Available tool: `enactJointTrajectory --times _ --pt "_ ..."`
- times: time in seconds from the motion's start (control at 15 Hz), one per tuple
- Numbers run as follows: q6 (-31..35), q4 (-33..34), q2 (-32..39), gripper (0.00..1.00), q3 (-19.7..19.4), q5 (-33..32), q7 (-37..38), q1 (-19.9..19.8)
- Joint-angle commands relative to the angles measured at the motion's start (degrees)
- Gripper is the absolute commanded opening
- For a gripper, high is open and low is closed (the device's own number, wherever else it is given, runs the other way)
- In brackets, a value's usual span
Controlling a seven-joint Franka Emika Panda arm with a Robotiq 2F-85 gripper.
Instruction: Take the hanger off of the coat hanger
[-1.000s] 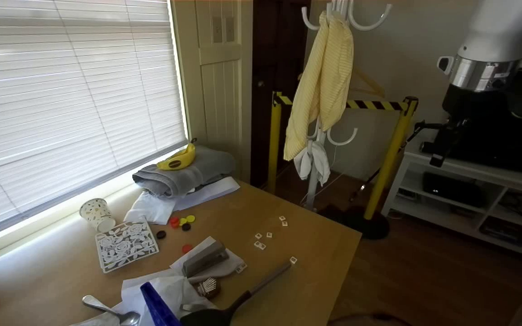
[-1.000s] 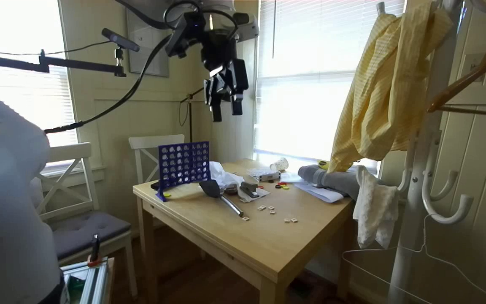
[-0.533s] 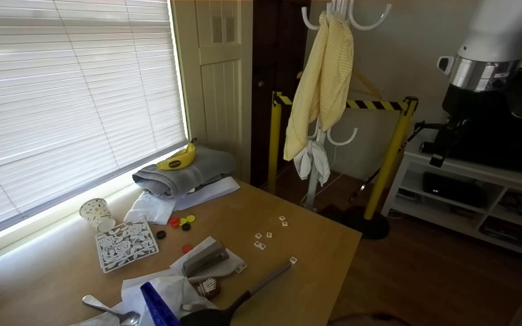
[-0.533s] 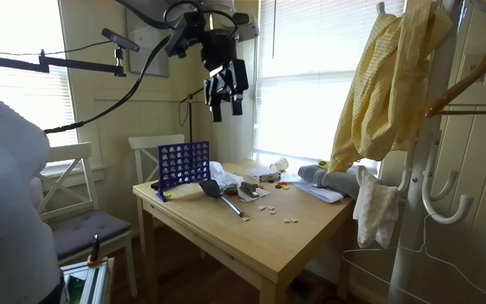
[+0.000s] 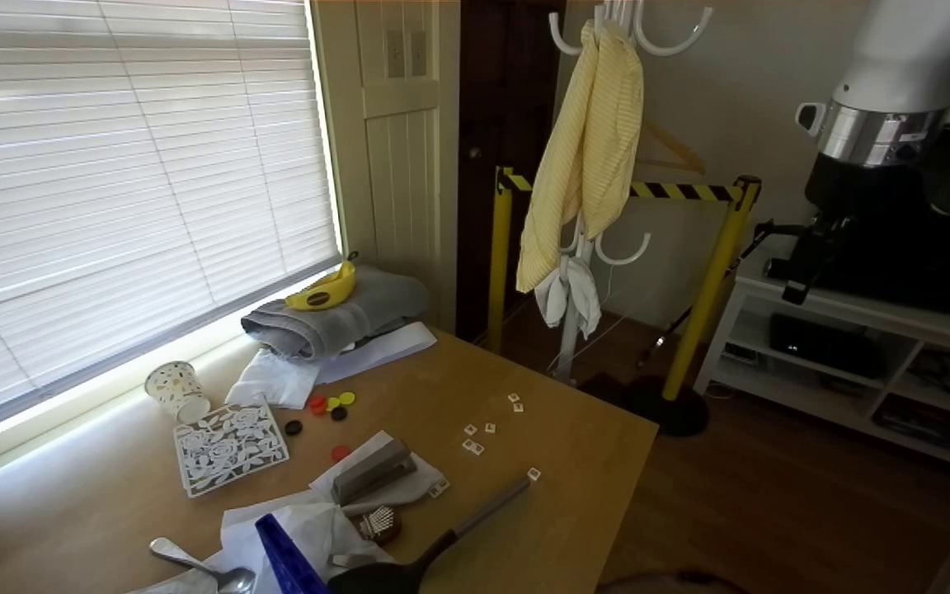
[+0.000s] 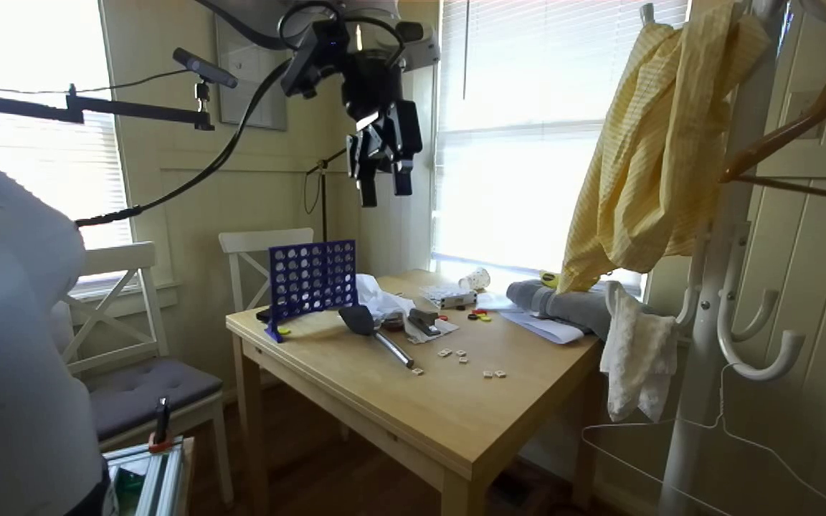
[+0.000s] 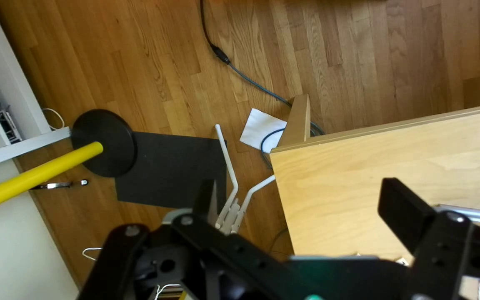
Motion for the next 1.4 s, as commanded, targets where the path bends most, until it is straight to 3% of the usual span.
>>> enactJointTrajectory --times 0.0,0.33,0.53,0.73,0.87,1.2,1.33 --pt "-0.2 0.2 0.3 1.0 -1.3 -0.8 0.8 1.6" --pt "-0.2 0.2 0.3 1.0 -1.3 -0.8 0.8 1.6" --pt "2.5 -1.7 -0.2 1.0 -0.2 -8.1 1.1 0.1" --pt "5.5 -3.6 0.0 1.0 -3.1 -14.1 -3.7 0.3" --pt "9.0 -4.7 0.5 1.0 -4.7 -16.2 -2.9 -0.3" --pt "15.5 -4.9 3.1 1.0 -13.9 -9.5 -7.8 -0.5" --pt "15.1 -3.3 4.8 1.0 -16.8 -5.9 -9.3 -1.2"
